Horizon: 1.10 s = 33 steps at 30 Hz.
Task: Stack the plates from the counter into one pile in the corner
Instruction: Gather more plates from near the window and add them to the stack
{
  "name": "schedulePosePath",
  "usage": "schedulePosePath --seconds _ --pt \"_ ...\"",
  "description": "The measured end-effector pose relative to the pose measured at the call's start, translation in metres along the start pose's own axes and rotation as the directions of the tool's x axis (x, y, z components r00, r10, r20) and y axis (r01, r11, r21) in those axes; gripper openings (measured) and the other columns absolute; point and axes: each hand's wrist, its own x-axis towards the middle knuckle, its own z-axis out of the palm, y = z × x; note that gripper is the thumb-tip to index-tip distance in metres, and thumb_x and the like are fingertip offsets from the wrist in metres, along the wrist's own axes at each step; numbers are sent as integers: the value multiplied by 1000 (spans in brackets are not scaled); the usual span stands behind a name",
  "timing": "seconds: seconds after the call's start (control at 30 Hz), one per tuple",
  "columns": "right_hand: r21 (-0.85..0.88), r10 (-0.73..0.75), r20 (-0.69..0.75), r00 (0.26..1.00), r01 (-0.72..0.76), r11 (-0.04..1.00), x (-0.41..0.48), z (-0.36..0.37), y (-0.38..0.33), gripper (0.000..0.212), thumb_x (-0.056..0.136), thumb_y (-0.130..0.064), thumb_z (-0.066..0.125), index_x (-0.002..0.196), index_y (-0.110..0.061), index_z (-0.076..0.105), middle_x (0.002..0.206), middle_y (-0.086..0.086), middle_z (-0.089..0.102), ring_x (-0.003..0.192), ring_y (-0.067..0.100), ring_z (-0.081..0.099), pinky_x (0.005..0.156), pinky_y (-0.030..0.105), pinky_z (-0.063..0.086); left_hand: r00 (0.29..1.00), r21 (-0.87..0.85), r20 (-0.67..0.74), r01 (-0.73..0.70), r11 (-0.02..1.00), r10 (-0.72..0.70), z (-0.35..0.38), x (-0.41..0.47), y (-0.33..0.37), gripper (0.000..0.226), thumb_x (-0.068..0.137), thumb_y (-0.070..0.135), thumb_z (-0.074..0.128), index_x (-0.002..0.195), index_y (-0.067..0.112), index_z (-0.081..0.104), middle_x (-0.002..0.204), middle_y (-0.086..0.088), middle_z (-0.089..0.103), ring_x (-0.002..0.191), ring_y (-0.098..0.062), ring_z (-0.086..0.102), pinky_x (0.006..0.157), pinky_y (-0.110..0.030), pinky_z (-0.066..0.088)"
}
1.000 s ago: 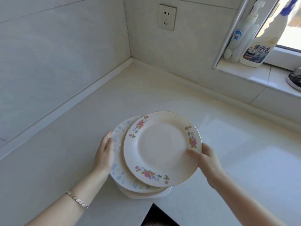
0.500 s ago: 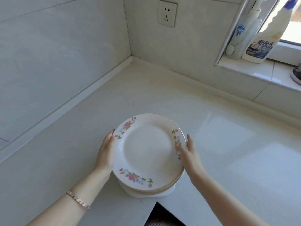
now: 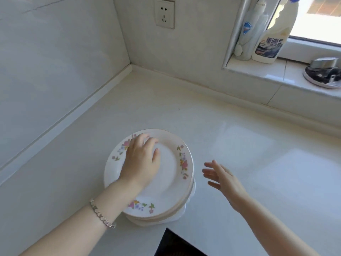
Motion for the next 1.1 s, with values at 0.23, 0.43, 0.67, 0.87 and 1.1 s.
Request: schedulePosePath --seconds 0.23,0.43,0.67,0.87,1.1 --pt "110 151 -303 941 -123 986 -34 -175 35 24 93 -17 51 111 -5 60 93 11 69 87 23 65 83 32 49 894 -186 403 -130 974 196 60 33 161 21 92 21 44 100 13 62 81 0 59 93 -29 61 70 -25 39" --pt "429 363 -461 810 -155 890 -64 -325 92 30 95 -13 44 122 -1 49 111 21 61 90 27 61 83 34 47 772 -185 595 -140 973 224 141 19 275 24 91 20 40 100 13 62 97 -4 65 86 -24 59 75 -28 46" --pt "803 589 -487 645 64 593 -58 -468 138 54 98 -21 38 145 0 21 150 17 32 136 27 37 108 32 32 720 -165 677 -54 985 154 220 -5 345 21 88 20 41 86 16 62 94 -5 71 93 -26 67 78 -38 54" --pt "868 625 -492 606 285 407 -32 -509 145 49 96 -17 44 143 -11 29 151 6 33 138 20 35 112 33 27 743 -166 666 68 984 61 247 -11 365 19 90 19 44 76 21 58 85 -1 68 91 -25 69 77 -34 53" --pt "835 526 -542 655 351 424 -44 -507 170 20 93 4 42 87 -12 52 132 9 58 129 24 47 107 37 36 716 -208 697 160 965 31 259 -12 369 20 92 16 44 76 20 56 78 0 65 75 -18 64 68 -26 44"
